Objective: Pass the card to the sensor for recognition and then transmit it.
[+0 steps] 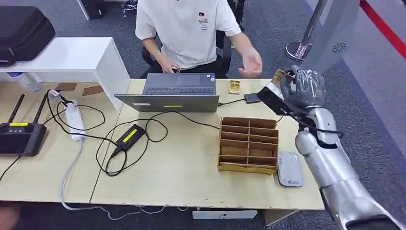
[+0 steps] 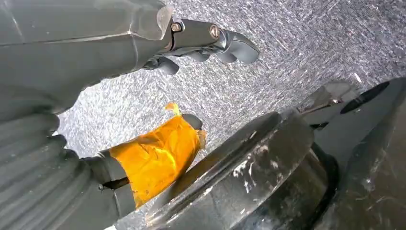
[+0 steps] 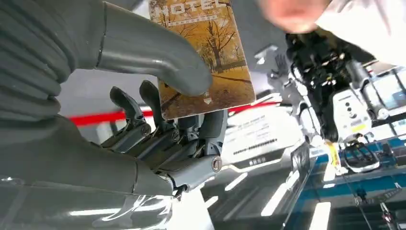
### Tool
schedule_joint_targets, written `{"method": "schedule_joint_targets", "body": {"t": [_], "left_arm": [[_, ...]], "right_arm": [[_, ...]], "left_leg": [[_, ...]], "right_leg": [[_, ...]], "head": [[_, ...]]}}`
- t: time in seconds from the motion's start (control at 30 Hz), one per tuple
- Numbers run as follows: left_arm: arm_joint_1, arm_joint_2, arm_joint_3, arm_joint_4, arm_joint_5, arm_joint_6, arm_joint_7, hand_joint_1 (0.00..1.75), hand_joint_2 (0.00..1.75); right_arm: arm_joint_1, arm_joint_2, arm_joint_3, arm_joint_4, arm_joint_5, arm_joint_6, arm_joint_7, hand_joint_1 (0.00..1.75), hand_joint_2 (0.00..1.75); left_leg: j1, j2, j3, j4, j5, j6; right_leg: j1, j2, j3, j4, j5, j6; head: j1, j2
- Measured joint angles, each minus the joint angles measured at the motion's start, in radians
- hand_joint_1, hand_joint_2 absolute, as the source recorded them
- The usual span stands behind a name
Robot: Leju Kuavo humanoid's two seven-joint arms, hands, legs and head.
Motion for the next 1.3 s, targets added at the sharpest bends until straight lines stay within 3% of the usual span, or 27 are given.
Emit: {"method": "schedule_joint_targets", "body": {"t": [0.33,0.5,0.7,0.73,0.87,0.93,1.1,1.3], "left_arm": [[-0.005,0.007,-0.031,0.000,0.000,-0.017,-0.006,0.00,1.75],[-0.005,0.008,-0.039,0.000,0.002,-0.021,-0.006,0.00,1.75],[-0.005,0.008,-0.040,0.000,0.006,-0.022,-0.006,0.00,1.75],[-0.005,0.008,-0.041,0.000,0.008,-0.022,-0.006,0.00,1.75],[-0.005,0.010,-0.040,0.000,0.021,-0.033,-0.026,0.00,1.75],[-0.006,0.003,-0.040,0.000,0.042,-0.008,-0.036,0.00,1.75],[-0.066,-0.056,-0.036,0.000,0.077,0.066,0.081,0.00,1.75],[-0.102,-0.097,-0.034,0.000,0.089,0.069,0.078,0.00,1.75]], "right_arm": [[-0.285,0.122,0.098,0.320,0.080,0.023,0.061,1.50,1.75],[-0.320,0.163,0.122,0.388,0.088,0.026,0.058,1.50,1.75],[-0.320,0.169,0.135,0.420,0.082,0.021,0.024,1.50,1.75],[-0.320,0.169,0.136,0.424,0.082,0.022,0.022,0.00,1.75],[-0.320,0.174,0.146,0.436,0.080,0.024,0.018,0.00,1.75],[-0.321,0.188,0.151,0.443,0.080,0.025,0.019,0.00,1.75],[-0.339,0.283,0.180,0.468,0.112,0.035,0.071,0.00,1.75],[-0.361,0.322,0.203,0.481,0.119,0.032,0.082,0.00,1.75]], "left_leg": [[0.001,0.000,-0.001,0.000,0.001,-0.001],[0.001,0.000,-0.001,0.000,0.001,-0.001],[0.000,-0.001,-0.001,0.000,0.001,-0.001],[0.000,-0.001,-0.001,0.000,0.001,-0.001],[0.000,0.000,-0.001,0.000,0.001,-0.001],[0.000,0.000,-0.001,0.000,0.001,-0.001],[0.000,0.000,-0.001,0.000,0.002,-0.003],[0.002,-0.003,-0.002,0.000,0.003,-0.004]], "right_leg": [[0.001,0.000,-0.001,0.001,0.001,0.000],[0.001,0.000,-0.001,0.000,0.001,0.000],[0.001,0.000,-0.001,0.000,0.001,0.000],[0.001,0.000,-0.001,0.000,0.001,0.000],[0.001,0.000,-0.001,0.000,0.001,0.000],[0.001,0.001,-0.002,0.000,0.001,0.000],[0.001,0.001,-0.004,0.001,0.002,-0.001],[0.001,-0.002,-0.003,0.001,0.002,-0.001]], "head": [[0.000,0.000],[0.000,0.000],[0.000,0.000],[0.000,0.000],[0.000,0.000],[0.000,0.000],[0.000,0.000],[0.001,0.000]]}}
